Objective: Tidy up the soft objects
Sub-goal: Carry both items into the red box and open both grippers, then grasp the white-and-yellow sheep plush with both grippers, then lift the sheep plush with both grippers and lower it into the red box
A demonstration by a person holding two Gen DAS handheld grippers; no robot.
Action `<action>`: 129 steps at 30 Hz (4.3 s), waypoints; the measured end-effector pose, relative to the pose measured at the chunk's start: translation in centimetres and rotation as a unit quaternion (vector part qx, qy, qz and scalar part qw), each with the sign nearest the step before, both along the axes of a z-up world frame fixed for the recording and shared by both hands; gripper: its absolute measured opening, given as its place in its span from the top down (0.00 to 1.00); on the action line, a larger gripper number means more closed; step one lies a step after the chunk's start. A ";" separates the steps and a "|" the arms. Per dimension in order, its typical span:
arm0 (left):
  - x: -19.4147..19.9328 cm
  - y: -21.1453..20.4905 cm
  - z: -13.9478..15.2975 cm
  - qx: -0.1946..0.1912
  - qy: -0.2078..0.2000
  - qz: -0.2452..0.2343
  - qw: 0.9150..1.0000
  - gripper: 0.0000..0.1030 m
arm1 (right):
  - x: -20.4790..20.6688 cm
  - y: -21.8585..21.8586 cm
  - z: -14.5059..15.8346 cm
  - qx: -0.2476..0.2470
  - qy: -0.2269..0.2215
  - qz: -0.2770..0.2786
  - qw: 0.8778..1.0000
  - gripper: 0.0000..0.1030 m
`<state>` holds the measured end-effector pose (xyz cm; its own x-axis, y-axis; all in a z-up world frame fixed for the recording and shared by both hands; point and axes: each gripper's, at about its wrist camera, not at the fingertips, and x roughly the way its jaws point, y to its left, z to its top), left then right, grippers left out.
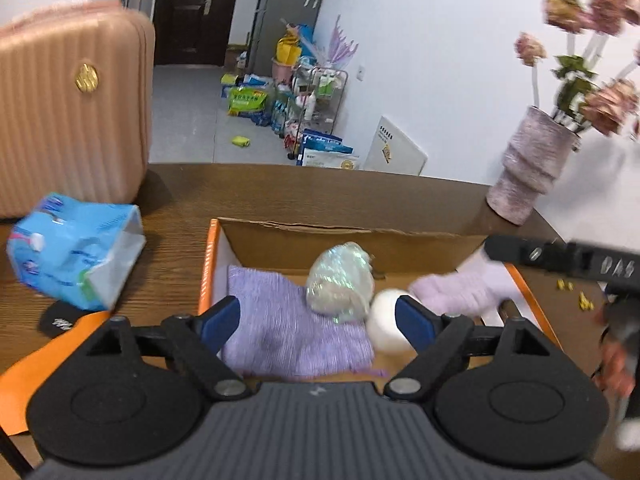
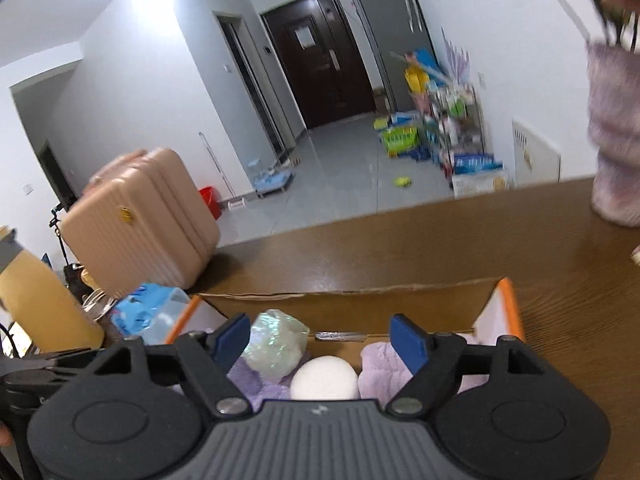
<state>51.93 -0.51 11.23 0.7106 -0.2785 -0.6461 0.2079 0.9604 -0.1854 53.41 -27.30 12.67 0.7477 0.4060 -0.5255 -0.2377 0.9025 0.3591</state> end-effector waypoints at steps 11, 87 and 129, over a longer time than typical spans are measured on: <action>-16.3 1.3 1.7 0.021 -0.032 -0.045 0.998 0.05 | -16.7 -3.1 3.4 -0.059 -0.048 0.042 0.996 0.19; -32.2 3.7 -10.0 -0.138 -0.040 -0.092 0.985 0.26 | -37.2 4.1 -11.0 0.044 -0.072 0.095 0.992 0.62; -2.7 -7.5 -1.9 -0.159 -0.005 -0.144 0.977 0.49 | -14.9 -2.2 -2.9 -0.073 -0.101 -0.001 0.992 0.66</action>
